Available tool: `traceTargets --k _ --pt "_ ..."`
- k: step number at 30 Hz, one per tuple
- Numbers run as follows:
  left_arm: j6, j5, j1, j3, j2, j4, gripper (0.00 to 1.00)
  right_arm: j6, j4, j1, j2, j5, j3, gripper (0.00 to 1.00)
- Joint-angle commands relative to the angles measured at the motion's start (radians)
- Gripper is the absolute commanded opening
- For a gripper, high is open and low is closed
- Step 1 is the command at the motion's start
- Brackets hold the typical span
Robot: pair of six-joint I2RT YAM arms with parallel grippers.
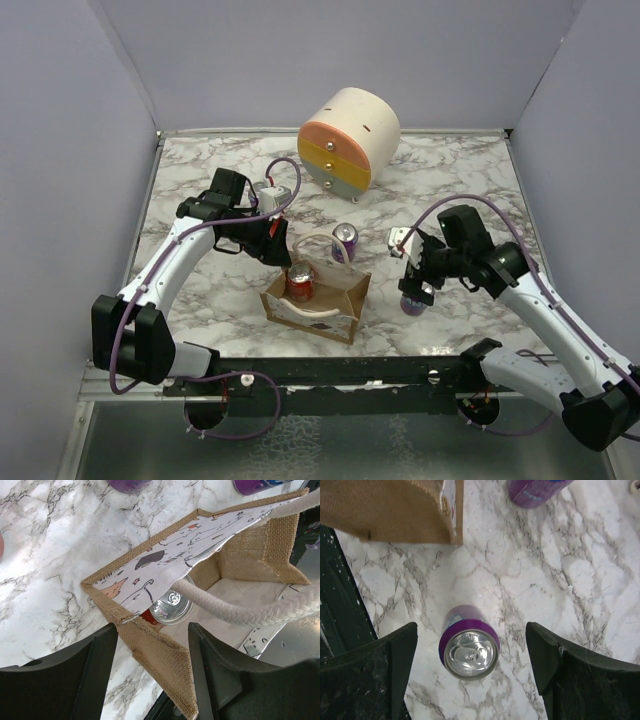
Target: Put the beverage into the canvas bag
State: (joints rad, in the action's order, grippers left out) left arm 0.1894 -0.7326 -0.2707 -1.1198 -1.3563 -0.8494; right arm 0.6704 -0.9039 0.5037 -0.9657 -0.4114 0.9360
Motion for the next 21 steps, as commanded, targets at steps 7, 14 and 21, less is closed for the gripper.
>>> traceTargets --k 7,14,21 --pt "0.011 0.013 -0.004 -0.026 0.027 -0.017 0.61 0.033 -0.106 -0.028 -0.057 0.132 -0.049 0.90" --pt "0.007 0.013 -0.004 -0.030 0.028 -0.019 0.61 0.088 -0.087 -0.085 -0.131 0.116 -0.081 0.90" --pt "0.006 0.019 -0.004 -0.024 0.034 -0.017 0.61 0.133 -0.070 -0.154 -0.176 0.051 -0.092 0.79"
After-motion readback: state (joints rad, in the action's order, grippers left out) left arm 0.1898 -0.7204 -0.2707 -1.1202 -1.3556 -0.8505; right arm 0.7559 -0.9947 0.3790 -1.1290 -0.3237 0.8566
